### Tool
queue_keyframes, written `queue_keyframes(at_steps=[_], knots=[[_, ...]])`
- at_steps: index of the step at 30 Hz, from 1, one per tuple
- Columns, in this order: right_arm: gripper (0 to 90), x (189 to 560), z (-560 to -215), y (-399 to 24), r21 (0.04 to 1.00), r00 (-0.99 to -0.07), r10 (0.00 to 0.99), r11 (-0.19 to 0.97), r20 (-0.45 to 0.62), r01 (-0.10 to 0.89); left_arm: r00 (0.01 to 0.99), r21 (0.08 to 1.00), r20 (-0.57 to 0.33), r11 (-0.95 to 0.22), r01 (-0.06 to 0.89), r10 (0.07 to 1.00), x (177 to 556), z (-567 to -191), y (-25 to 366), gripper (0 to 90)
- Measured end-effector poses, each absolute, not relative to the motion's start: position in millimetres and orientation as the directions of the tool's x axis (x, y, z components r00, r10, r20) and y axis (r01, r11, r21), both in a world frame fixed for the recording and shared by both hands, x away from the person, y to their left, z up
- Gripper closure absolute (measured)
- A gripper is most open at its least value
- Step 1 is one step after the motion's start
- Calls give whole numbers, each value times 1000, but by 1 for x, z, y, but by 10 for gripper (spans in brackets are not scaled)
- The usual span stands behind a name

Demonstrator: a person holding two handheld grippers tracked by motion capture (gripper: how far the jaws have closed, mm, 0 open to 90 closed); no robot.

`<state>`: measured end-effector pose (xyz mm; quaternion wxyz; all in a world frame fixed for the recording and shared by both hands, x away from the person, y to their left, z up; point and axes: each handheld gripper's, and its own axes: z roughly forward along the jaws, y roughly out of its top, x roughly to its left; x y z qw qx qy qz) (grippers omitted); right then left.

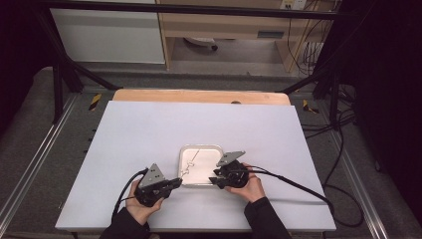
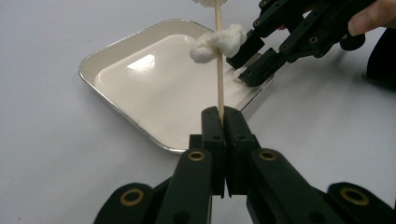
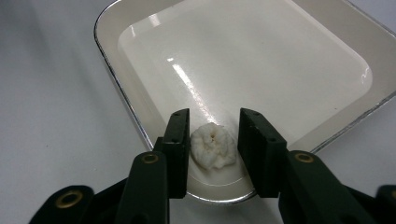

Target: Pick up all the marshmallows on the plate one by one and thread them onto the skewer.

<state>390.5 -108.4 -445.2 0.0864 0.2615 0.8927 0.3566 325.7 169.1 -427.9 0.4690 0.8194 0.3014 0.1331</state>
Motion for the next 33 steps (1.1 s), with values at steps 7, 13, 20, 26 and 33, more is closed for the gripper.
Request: queue_keyframes(at_steps=[7, 13, 20, 26, 33], knots=[[708, 389, -445, -109, 685, -847, 530, 608, 27, 402, 784, 850, -64, -378, 368, 618, 326, -428, 169, 883], [721, 390, -438, -114, 722, -840, 538, 553, 73, 417, 783, 851, -65, -376, 368, 619, 326, -428, 169, 883], [723, 389, -416, -125, 782, -832, 536, 454, 143, 427, 785, 850, -63, -379, 366, 617, 325, -428, 169, 884], [723, 389, -398, -134, 825, -828, 528, 372, 189, 426, 788, 850, -60, -383, 362, 612, 325, -427, 169, 883], [723, 390, -378, -145, 867, -812, 524, 246, 258, 434, 792, 853, -58, -382, 355, 607, 324, -427, 168, 883]])
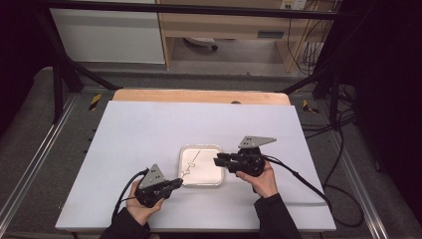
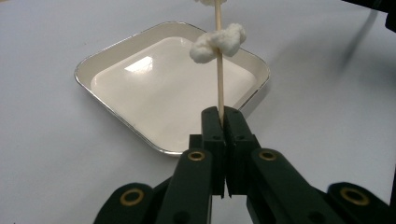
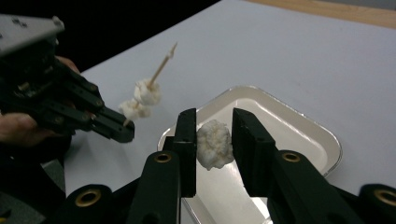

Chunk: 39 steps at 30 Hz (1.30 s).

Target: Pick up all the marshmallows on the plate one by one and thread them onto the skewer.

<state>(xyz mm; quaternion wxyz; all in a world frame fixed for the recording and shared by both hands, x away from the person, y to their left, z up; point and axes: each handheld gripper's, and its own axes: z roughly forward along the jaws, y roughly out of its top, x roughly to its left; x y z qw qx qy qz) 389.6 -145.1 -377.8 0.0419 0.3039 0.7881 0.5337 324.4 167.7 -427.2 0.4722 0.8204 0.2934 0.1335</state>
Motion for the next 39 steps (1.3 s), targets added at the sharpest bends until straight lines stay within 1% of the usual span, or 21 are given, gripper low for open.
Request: queue_keyframes(at_steps=[8, 17, 27, 39], knots=[[725, 393, -361, -154, 889, -796, 493, 90, 352, 449, 794, 852, -56, -385, 354, 605, 324, -427, 167, 883], [724, 398, -354, -149, 888, -795, 461, 32, 393, 458, 801, 852, -53, -391, 347, 596, 323, -427, 166, 885], [720, 405, -356, -135, 877, -796, 433, 28, 422, 480, 809, 855, -47, -395, 335, 585, 322, -425, 164, 885], [716, 406, -362, -123, 867, -807, 413, 73, 423, 492, 816, 856, -38, -402, 324, 577, 321, -425, 163, 885]])
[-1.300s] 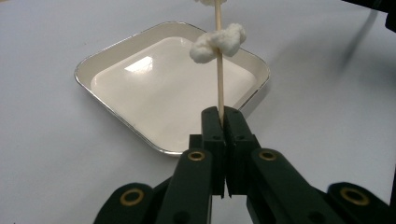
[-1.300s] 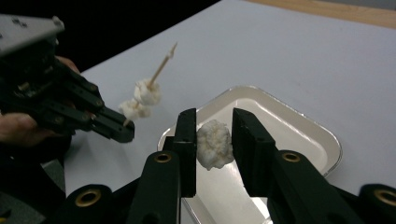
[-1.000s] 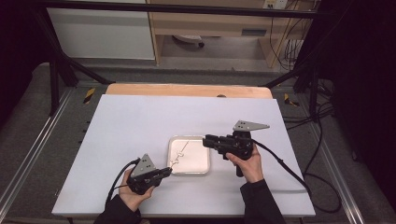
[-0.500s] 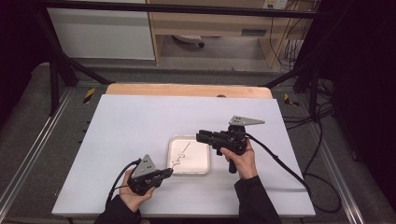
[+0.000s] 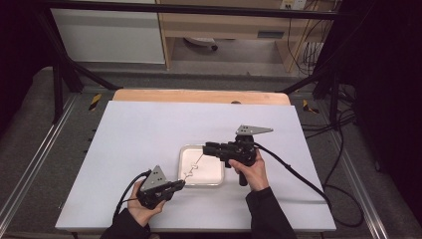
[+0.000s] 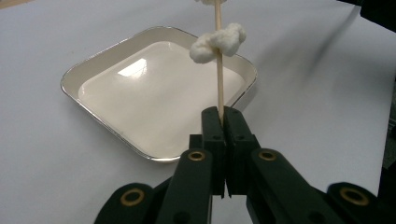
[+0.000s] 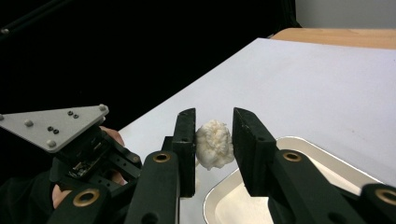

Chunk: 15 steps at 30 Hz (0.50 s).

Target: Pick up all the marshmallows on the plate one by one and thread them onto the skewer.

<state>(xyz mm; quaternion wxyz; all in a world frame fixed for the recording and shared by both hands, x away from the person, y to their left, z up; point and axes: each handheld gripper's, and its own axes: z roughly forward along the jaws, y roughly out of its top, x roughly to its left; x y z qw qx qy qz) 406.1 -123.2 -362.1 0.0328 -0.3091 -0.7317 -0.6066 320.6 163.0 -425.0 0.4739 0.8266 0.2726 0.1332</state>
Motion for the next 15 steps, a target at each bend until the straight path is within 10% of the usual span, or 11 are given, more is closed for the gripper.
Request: queue_keyframes(at_steps=[15], knots=[[760, 405, -369, -119, 858, -813, 399, 108, 425, 502, 821, 847, -16, -429, 315, 571, 320, -427, 161, 886]])
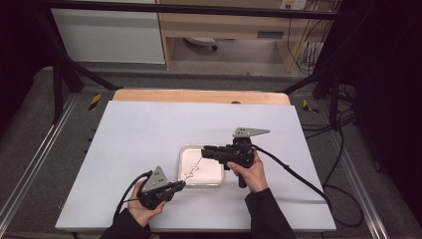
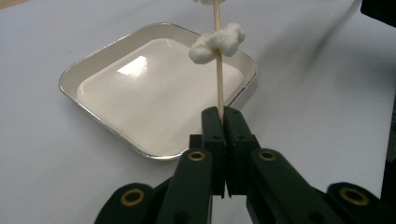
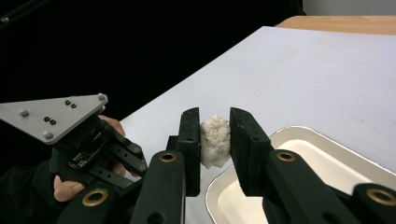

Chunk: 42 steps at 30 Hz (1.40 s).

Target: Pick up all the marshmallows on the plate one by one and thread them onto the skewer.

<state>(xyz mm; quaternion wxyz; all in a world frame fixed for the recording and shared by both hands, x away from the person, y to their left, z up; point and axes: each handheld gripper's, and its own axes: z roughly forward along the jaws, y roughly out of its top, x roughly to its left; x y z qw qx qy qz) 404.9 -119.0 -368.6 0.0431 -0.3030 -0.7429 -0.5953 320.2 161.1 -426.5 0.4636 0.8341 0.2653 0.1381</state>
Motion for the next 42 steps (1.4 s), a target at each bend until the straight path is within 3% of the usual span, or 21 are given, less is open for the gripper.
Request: queue_keyframes(at_steps=[42], knots=[[791, 388, -388, -104, 868, -828, 381, 113, 412, 484, 824, 840, -9, -443, 313, 567, 318, -428, 159, 887]])
